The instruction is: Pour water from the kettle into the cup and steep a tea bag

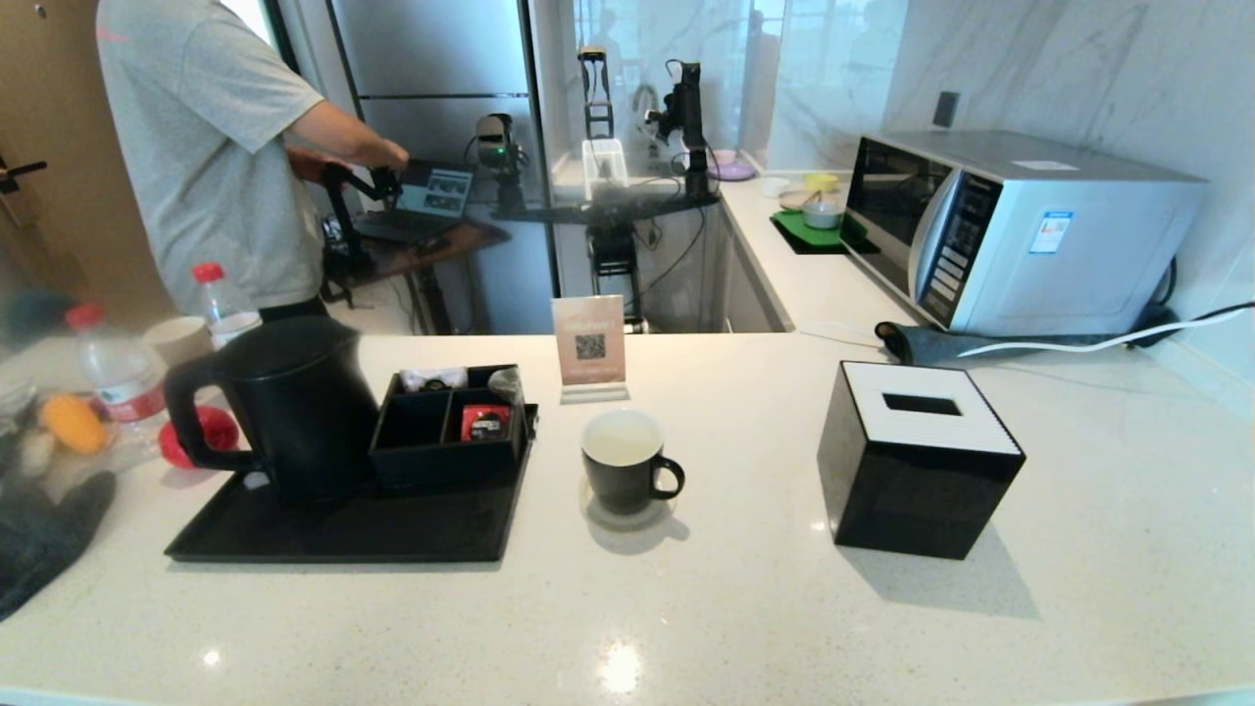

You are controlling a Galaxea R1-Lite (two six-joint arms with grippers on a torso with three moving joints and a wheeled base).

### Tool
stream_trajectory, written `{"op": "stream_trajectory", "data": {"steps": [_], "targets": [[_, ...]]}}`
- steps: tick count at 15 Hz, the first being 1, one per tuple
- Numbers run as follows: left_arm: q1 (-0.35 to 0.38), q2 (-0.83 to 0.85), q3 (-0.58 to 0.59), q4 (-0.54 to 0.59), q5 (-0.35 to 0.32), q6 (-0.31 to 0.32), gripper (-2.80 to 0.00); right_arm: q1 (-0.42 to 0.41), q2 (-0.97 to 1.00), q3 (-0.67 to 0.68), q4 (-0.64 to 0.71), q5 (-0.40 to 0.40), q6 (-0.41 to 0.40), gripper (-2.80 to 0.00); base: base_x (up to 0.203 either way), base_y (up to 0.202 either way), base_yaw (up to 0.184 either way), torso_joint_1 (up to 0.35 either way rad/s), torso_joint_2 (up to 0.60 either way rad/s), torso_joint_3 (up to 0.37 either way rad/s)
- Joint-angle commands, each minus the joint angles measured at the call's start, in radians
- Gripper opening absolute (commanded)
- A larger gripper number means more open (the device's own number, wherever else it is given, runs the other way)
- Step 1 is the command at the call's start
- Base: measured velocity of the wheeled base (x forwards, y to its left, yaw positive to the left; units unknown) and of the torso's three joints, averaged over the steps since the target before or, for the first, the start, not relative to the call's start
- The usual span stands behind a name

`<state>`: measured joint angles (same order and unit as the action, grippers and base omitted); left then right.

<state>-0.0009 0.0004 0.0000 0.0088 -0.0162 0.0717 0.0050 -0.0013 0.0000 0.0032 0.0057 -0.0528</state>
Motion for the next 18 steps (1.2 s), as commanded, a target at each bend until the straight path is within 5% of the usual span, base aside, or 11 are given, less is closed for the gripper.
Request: {"op": "stream_trajectory", "data": {"steps": [1,6,18], "targets": [[0.0,0.0,-0.004,0.006,-0.002,0.008,-2.8,0.0,0.001,0.0,0.0,0.0,-0.001,-2.8,0.0,0.0,0.0,0.0,0.0,0.0],[0.0,0.074,-0.179,0.104,-0.012,0.022,-2.8,0.0,0.001,0.0,0.0,0.0,-0.001,-2.8,0.0,0.0,0.0,0.0,0.0,0.0],[-0.02,1.035,-0.887,0.117,-0.114,0.052,-2.8,0.001,0.001,0.0,0.0,0.0,-0.001,-2.8,0.0,0.0,0.0,0.0,0.0,0.0]]}}
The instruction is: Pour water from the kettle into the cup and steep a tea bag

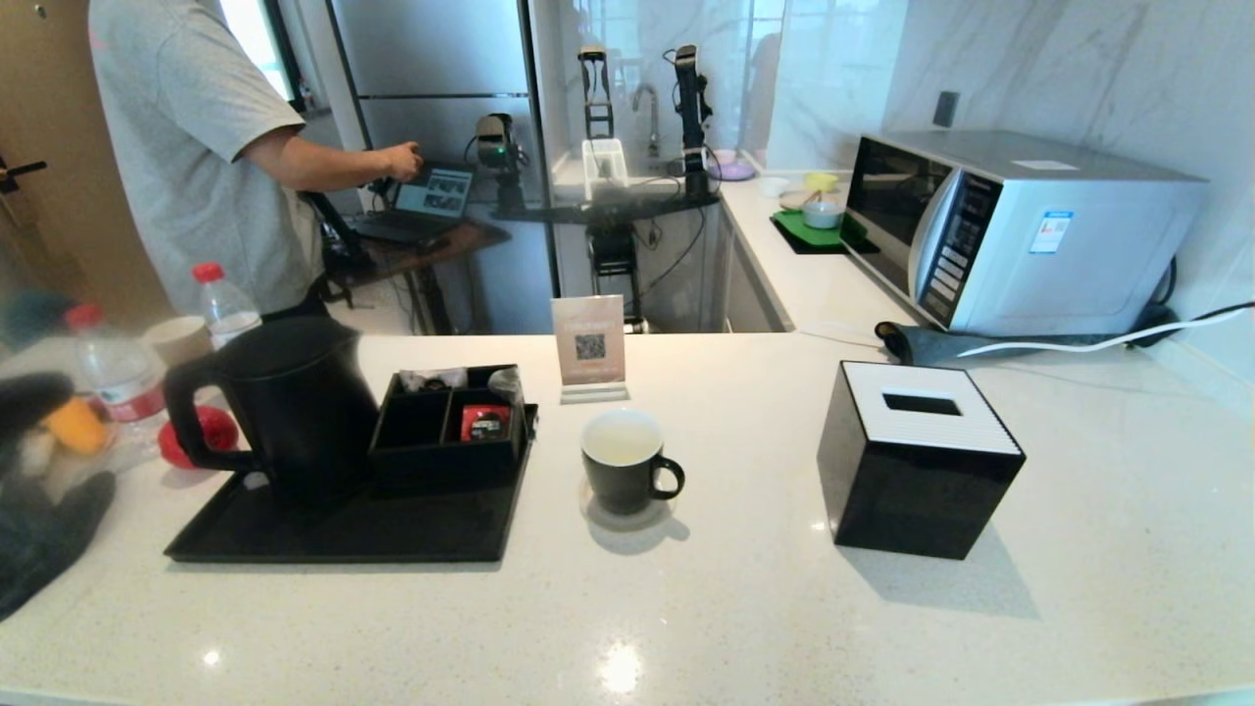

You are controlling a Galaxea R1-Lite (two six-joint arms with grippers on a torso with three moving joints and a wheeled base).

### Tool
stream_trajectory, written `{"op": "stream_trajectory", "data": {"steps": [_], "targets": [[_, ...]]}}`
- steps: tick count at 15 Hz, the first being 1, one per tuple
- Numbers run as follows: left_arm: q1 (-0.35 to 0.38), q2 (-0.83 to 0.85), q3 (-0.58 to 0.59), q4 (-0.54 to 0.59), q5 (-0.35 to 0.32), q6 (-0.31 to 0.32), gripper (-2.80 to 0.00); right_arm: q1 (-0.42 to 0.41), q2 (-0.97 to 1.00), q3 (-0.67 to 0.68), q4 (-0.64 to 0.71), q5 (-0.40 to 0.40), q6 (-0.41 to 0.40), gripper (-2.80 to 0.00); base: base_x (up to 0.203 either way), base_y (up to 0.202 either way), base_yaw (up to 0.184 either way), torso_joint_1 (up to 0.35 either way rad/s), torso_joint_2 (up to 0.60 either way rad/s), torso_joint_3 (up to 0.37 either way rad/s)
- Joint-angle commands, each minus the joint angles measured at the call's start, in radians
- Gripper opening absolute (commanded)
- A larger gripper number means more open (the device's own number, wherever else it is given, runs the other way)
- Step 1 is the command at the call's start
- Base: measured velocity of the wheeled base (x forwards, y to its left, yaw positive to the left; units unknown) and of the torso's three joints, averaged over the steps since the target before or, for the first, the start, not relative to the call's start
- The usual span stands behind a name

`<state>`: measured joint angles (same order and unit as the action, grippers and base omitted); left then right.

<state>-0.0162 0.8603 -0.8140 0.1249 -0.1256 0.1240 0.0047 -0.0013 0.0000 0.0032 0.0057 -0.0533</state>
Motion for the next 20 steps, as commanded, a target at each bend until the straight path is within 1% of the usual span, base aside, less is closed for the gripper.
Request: {"op": "stream_trajectory", "data": {"steps": [1,3,7,12,17,20], "targets": [[-0.007,0.226,-0.102,0.0,-0.014,-0.002,0.0,0.001,0.001,0.0,0.0,0.0,0.0,-2.8,0.0,0.0,0.0,0.0,0.0,0.0],[-0.01,0.317,-0.148,0.0,-0.034,-0.008,0.0,0.0,0.001,0.0,0.0,0.0,0.0,-2.8,0.0,0.0,0.0,0.0,0.0,0.0],[-0.02,0.503,-0.256,0.001,-0.043,-0.01,0.0,0.0,0.001,0.0,0.0,0.002,0.0,-2.8,0.0,0.0,0.0,0.0,0.0,0.0],[-0.073,0.727,-0.383,0.001,-0.046,-0.011,0.0,0.0,0.001,0.0,0.0,0.0,0.0,-2.8,0.0,0.0,0.0,0.0,0.0,0.0],[-0.136,0.957,-0.543,0.001,-0.046,-0.015,0.0,0.0,0.001,0.0,0.0,0.0,0.0,-2.8,0.0,0.0,0.0,0.0,0.0,0.0],[-0.181,1.051,-0.612,0.004,-0.038,-0.05,0.0,0.0,0.001,0.0,0.0,0.0,0.0,-2.8,0.0,0.0,0.0,0.0,0.0,0.0]]}}
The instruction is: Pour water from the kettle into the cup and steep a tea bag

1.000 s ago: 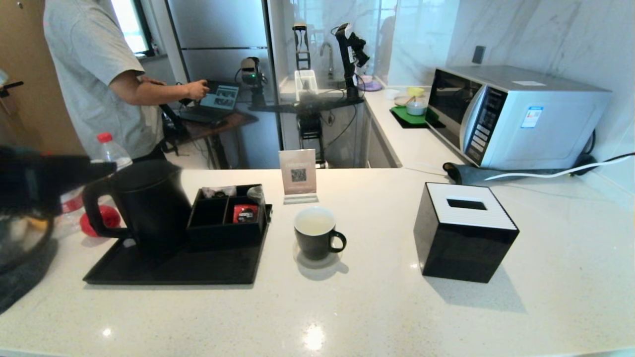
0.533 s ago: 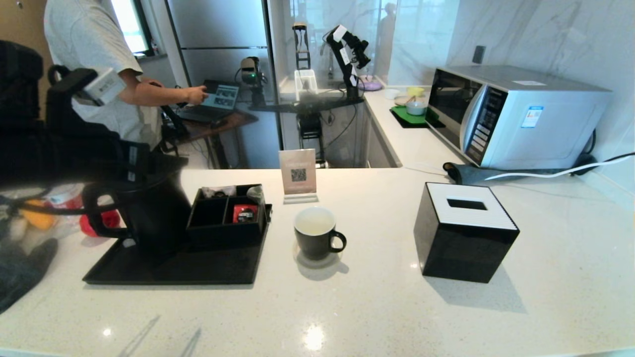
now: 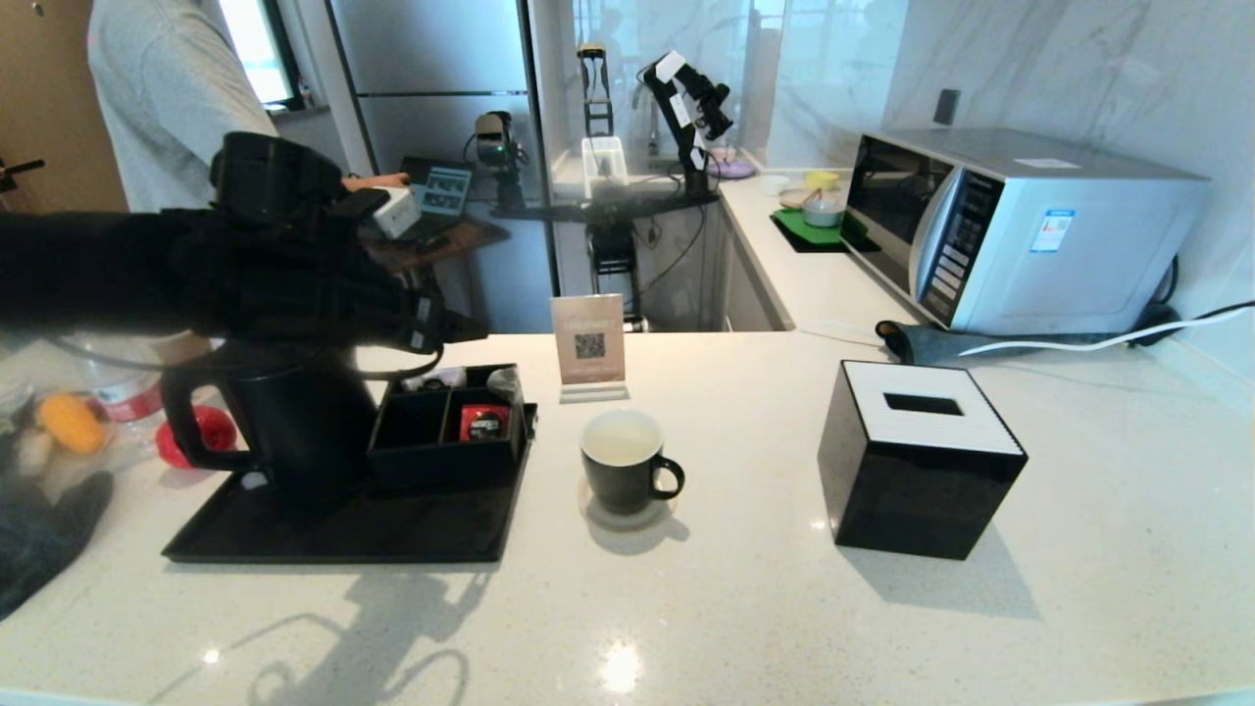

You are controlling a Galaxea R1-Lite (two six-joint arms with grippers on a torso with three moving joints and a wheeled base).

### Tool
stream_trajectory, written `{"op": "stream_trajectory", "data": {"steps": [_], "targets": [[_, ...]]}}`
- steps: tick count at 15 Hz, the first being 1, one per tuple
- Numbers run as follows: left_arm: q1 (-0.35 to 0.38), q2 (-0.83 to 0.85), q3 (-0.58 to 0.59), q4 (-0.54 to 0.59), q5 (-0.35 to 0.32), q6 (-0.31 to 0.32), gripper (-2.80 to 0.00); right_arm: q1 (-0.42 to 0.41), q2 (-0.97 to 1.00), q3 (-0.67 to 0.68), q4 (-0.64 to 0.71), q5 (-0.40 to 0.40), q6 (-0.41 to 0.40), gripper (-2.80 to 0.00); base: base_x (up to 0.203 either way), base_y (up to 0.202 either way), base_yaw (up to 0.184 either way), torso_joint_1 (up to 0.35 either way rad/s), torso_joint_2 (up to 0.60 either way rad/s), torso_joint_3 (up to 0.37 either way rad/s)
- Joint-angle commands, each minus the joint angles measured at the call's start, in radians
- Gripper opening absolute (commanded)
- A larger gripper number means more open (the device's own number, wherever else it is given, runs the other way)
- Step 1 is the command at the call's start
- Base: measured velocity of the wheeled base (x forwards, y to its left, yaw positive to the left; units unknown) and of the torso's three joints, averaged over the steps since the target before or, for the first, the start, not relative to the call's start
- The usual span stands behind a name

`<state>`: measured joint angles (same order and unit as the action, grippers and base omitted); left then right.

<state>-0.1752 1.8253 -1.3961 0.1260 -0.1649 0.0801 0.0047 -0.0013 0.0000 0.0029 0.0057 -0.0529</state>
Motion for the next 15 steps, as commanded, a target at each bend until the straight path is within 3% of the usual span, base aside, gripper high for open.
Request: {"op": "stream_trajectory", "data": {"steps": [1,7,15], "targets": [[-0.031,0.107,-0.038,0.003,0.001,-0.009,0.0,0.0,0.001,0.0,0.0,0.0,-0.001,-2.8,0.0,0.0,0.0,0.0,0.0,0.0],[-0.072,0.167,-0.059,0.04,0.013,-0.011,0.0,0.0,0.001,0.0,0.0,0.0,-0.001,-2.8,0.0,0.0,0.0,0.0,0.0,0.0],[-0.072,0.241,-0.112,0.04,0.09,0.013,0.0,0.001,0.001,0.0,0.0,0.0,-0.001,-2.8,0.0,0.0,0.0,0.0,0.0,0.0]]}}
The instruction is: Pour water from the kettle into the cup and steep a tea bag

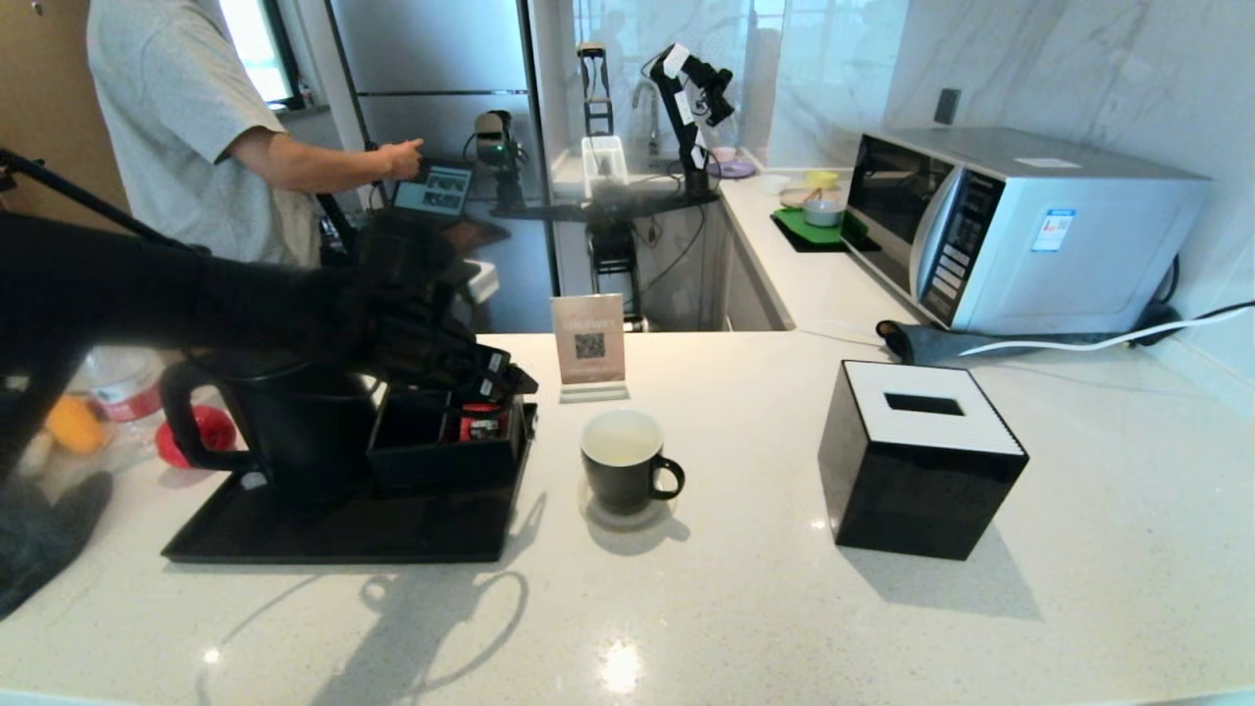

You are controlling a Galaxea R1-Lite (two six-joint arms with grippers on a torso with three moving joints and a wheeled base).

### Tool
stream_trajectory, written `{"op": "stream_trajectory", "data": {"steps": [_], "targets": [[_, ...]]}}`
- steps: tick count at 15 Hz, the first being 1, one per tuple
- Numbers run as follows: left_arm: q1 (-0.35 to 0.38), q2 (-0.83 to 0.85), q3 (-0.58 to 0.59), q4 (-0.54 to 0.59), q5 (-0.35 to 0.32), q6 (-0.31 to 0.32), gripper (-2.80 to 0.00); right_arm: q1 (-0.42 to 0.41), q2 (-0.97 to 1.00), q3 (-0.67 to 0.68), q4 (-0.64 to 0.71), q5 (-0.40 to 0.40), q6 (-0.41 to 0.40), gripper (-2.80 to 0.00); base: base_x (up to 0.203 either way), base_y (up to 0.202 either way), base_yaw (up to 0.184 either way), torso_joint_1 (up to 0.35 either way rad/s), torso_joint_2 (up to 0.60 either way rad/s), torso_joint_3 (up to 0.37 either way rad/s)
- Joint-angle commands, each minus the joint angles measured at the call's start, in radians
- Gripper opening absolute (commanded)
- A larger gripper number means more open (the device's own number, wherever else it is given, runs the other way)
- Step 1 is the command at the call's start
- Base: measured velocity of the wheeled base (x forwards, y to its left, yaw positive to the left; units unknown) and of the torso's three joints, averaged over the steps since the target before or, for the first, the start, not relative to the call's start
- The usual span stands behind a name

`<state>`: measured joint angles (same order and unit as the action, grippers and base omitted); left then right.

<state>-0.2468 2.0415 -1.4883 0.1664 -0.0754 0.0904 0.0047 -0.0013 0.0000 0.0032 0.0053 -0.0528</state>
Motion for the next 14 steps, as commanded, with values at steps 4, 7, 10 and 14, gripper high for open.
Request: {"op": "stream_trajectory", "data": {"steps": [4,7,10,14], "targets": [[-0.011,0.085,-0.092,-0.002,0.025,0.006,0.0,0.0,0.001,0.0,0.0,0.001,-0.001,-2.8,0.0,0.0,0.0,0.0,0.0,0.0],[-0.021,0.126,-0.135,-0.002,0.089,0.026,0.0,0.001,0.001,0.0,0.0,0.001,-0.001,-2.8,0.0,0.0,0.0,0.0,0.0,0.0],[-0.022,0.151,-0.163,-0.002,0.092,0.034,0.0,0.0,0.001,0.0,0.0,0.001,-0.001,-2.8,0.0,0.0,0.0,0.0,0.0,0.0],[-0.022,0.174,-0.164,-0.004,0.095,0.041,0.0,0.001,0.001,0.0,0.0,0.002,-0.001,-2.8,0.0,0.0,0.0,0.0,0.0,0.0]]}}
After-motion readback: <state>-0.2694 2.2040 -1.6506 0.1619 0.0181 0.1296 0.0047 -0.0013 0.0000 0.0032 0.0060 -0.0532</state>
